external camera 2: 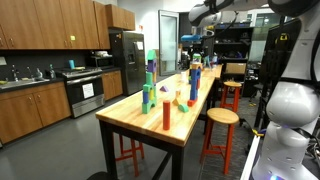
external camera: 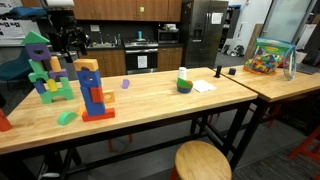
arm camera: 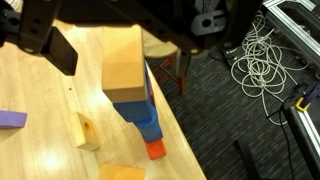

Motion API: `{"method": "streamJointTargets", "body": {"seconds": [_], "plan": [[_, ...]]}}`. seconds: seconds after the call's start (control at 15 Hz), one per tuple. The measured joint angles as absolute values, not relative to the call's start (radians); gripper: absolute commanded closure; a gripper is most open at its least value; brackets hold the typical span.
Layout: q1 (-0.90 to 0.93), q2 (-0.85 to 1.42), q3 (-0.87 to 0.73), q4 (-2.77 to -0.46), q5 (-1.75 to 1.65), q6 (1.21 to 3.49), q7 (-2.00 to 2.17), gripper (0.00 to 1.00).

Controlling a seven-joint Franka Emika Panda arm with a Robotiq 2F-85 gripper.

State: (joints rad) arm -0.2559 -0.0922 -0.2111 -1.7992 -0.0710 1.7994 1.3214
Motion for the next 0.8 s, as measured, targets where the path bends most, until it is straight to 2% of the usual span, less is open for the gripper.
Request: {"method": "streamJointTargets", "body": {"seconds": [0.8], "plan": [[-0.255,-0.066,-0.22,-1.79,-0.047,1.803,1.321,0.0]]}}
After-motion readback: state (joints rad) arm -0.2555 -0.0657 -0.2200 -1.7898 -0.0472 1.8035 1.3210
